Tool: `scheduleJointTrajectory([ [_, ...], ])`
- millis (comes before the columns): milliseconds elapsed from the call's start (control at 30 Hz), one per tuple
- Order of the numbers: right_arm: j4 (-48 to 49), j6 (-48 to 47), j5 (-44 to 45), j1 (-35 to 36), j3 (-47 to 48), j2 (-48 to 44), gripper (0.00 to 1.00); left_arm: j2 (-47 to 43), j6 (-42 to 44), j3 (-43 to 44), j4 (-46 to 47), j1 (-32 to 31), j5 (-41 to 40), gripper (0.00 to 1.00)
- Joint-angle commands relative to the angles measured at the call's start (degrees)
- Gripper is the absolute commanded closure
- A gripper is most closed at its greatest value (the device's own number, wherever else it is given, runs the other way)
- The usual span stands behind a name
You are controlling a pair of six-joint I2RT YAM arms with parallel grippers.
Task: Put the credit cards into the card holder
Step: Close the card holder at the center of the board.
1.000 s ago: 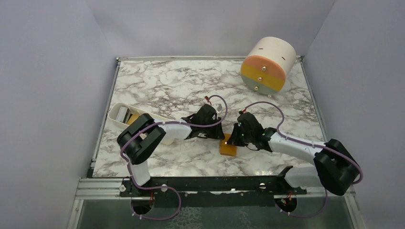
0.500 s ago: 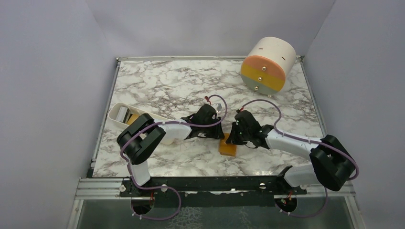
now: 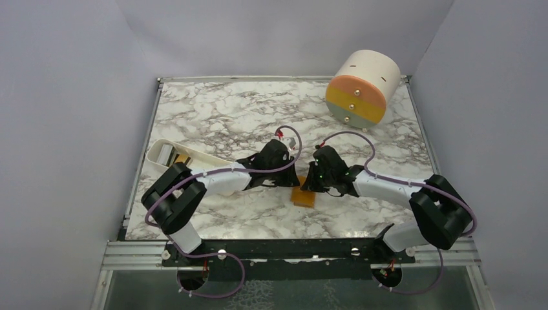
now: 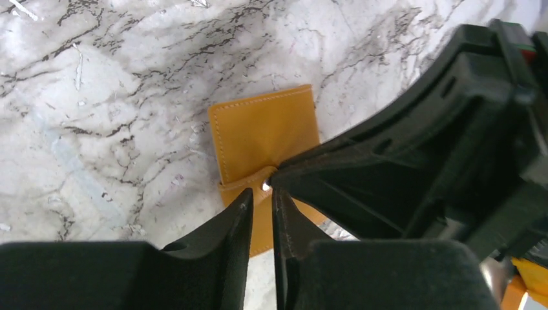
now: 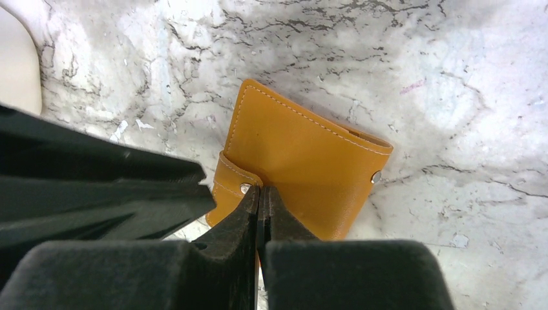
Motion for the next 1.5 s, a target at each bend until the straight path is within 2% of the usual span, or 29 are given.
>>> scheduleJointTrajectory([
  [0,-3.83,-1.13,2.32,0.09,-2.33,3.93,0.99,-4.08,-2.73,-3.15,1.72,-0.41,0.64,0.82],
  [267,-3.28,-1.25,2.4,0.11,-3.16,3.76,0.99,-0.24,-4.04,-4.72,8.58,-0.36,3.58,0.92],
  [700,0.4,-1.04,1.11,0.15,-5.73,3.42,0.99,4.22,-3.4,-2.85,8.38,0.58,0.03,0.98],
  [1267,3.2,0.42,-0.58,0.09,-8.93,6.52,0.99,11.92,2.31,6.05,-11.54,0.55,-9.99,1.0],
  [1467,1.35,-0.44,0.64,0.09,-6.67,3.68,0.99,9.67,1.34,5.67,-9.93,0.46,-6.01,0.99],
])
